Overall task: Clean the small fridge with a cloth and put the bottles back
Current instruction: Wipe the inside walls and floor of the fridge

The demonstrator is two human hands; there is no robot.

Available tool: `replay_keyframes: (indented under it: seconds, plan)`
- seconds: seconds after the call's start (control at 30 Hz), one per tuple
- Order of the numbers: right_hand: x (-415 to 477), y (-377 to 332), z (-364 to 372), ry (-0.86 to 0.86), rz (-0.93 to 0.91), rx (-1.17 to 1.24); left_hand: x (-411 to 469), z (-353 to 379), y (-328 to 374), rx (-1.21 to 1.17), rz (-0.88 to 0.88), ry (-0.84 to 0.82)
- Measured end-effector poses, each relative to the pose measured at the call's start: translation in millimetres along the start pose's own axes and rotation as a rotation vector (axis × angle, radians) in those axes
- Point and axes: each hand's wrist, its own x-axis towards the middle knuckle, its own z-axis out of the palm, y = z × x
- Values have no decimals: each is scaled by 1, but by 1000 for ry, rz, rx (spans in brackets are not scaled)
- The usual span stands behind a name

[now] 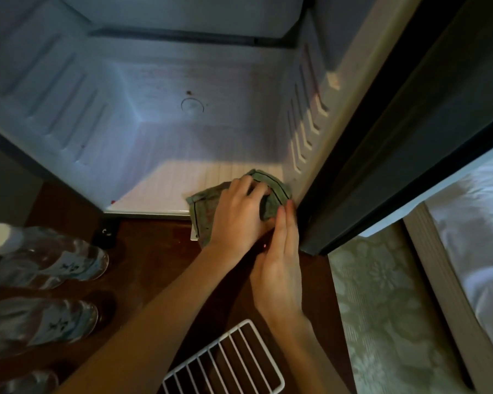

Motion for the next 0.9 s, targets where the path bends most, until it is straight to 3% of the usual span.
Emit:
replay_keyframes:
  seconds: [0.1, 0.27, 0.5, 0.9]
  plan:
    - [24, 0, 7, -43, -58, -77, 19, 1, -6, -7, 40, -1]
    - [55, -5, 22, -30, 32, -87, 47, 6, -14, -108, -64, -1]
    - [7, -4, 14, -67, 29, -105, 2, 4, -10, -161, -34, -37]
    - [36, -20, 8, -143, 80, -87, 32, 6, -20, -189, -11, -49]
